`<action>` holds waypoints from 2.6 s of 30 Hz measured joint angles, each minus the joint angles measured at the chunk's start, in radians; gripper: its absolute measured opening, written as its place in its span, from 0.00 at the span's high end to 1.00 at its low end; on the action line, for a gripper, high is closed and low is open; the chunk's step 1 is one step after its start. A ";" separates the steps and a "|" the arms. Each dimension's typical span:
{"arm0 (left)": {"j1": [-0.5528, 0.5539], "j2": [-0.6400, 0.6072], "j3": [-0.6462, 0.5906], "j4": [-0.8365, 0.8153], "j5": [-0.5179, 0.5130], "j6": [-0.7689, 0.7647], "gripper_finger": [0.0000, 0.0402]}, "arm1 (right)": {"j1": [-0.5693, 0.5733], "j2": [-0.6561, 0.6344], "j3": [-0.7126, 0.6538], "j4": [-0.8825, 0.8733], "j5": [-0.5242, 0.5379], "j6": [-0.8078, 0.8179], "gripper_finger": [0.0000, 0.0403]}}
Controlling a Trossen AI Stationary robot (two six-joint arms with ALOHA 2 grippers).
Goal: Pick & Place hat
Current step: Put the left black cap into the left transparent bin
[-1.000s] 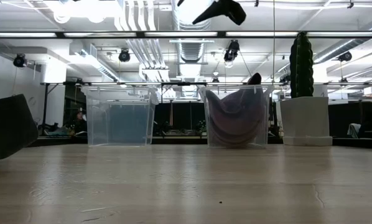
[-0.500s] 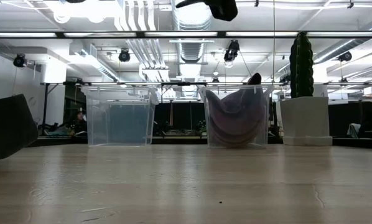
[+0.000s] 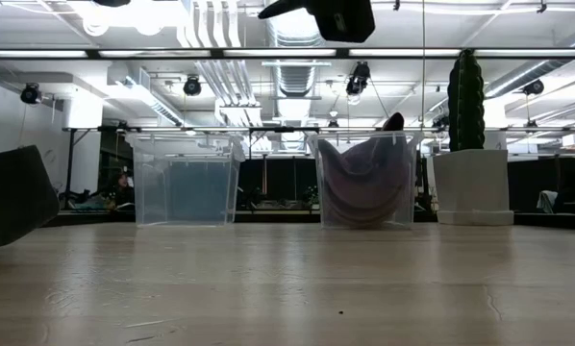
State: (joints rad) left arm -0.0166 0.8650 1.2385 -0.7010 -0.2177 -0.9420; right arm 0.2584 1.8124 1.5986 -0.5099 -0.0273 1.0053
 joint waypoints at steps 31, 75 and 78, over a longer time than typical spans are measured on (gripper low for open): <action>-0.104 0.023 -0.082 -0.260 0.068 -0.159 0.68 | 0.038 0.106 0.000 0.343 0.008 0.084 0.46; -0.574 0.373 -0.260 0.137 -0.009 -1.185 0.68 | -0.020 -0.356 0.000 -0.348 0.297 -0.597 0.46; -0.595 0.380 -0.259 0.137 0.060 -1.212 0.68 | -0.020 -0.355 0.000 -0.349 0.296 -0.599 0.46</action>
State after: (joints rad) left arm -0.6114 1.2450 0.9794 -0.5642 -0.1582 -2.1538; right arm 0.2387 1.4570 1.5990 -0.8591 0.2691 0.4064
